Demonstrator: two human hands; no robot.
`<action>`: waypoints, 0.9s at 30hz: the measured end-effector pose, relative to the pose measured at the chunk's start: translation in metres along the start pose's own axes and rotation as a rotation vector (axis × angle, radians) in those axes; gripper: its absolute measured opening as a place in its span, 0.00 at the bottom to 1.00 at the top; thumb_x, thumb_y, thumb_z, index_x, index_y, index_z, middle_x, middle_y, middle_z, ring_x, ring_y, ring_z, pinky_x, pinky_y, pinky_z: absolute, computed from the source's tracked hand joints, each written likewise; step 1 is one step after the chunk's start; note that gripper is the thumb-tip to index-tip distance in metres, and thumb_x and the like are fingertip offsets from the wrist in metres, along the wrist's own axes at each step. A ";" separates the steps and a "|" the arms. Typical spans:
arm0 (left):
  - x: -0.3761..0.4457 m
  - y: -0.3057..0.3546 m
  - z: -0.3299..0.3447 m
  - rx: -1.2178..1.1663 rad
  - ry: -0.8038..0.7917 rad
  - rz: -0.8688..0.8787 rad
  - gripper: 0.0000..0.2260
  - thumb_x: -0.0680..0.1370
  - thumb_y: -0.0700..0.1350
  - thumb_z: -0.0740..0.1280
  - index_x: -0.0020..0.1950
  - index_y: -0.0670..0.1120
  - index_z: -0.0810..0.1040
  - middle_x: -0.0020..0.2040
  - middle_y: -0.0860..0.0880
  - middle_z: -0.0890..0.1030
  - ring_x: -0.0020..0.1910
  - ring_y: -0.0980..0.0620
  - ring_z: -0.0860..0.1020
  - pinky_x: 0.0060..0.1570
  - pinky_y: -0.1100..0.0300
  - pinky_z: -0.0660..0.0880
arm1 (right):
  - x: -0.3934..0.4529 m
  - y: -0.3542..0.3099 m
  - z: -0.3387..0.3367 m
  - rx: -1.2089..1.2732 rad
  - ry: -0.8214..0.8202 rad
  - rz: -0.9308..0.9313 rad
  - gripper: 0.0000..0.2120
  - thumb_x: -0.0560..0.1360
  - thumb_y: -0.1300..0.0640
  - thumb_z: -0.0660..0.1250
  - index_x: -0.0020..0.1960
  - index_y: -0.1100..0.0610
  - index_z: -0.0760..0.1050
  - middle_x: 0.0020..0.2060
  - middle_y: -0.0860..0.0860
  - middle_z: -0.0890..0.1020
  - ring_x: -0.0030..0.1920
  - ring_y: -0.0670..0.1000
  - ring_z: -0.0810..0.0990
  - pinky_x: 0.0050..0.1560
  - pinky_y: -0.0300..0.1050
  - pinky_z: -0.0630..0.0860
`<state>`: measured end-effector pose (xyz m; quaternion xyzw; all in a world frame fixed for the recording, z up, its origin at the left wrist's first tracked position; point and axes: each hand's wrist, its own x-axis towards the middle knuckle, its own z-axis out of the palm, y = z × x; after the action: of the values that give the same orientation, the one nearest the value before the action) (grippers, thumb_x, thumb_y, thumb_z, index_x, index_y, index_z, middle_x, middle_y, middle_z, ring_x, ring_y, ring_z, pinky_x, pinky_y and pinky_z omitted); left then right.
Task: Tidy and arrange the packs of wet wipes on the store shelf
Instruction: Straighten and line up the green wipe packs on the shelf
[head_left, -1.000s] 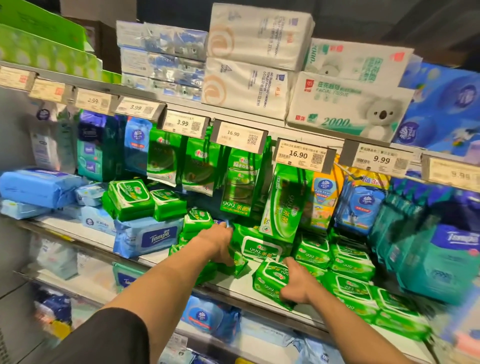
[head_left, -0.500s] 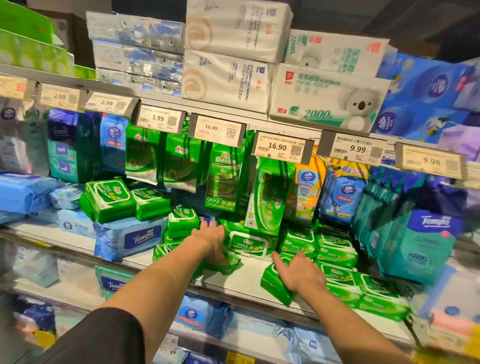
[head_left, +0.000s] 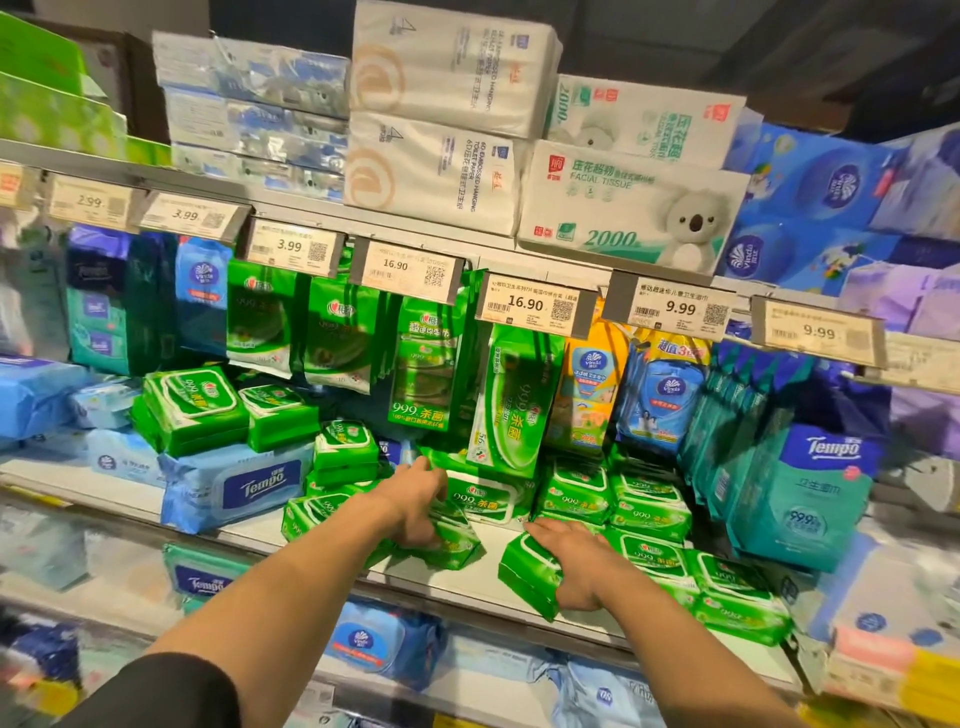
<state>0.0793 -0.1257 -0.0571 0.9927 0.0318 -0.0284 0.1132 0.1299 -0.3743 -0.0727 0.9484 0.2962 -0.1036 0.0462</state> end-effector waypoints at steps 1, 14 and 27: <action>0.000 0.001 0.002 -0.019 -0.010 0.028 0.32 0.67 0.53 0.78 0.66 0.48 0.70 0.61 0.46 0.66 0.62 0.44 0.69 0.64 0.51 0.72 | 0.001 0.001 -0.001 0.006 0.004 0.023 0.44 0.71 0.58 0.68 0.79 0.47 0.48 0.79 0.47 0.53 0.77 0.57 0.53 0.74 0.59 0.54; 0.018 0.024 0.034 0.072 -0.201 0.001 0.41 0.70 0.53 0.74 0.77 0.51 0.55 0.76 0.42 0.59 0.76 0.37 0.56 0.70 0.38 0.65 | -0.001 0.014 0.014 0.142 0.016 0.110 0.49 0.71 0.46 0.73 0.80 0.50 0.44 0.79 0.53 0.52 0.78 0.56 0.52 0.75 0.58 0.53; 0.021 0.038 0.030 0.066 -0.139 0.113 0.37 0.68 0.54 0.77 0.72 0.49 0.65 0.63 0.45 0.74 0.61 0.43 0.73 0.63 0.49 0.74 | -0.037 0.045 -0.034 0.089 0.286 0.104 0.48 0.68 0.53 0.75 0.79 0.48 0.49 0.72 0.53 0.62 0.74 0.55 0.58 0.72 0.58 0.56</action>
<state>0.1012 -0.1682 -0.0795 0.9917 -0.0332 -0.0916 0.0836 0.1315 -0.4268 -0.0303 0.9686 0.2456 0.0222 -0.0330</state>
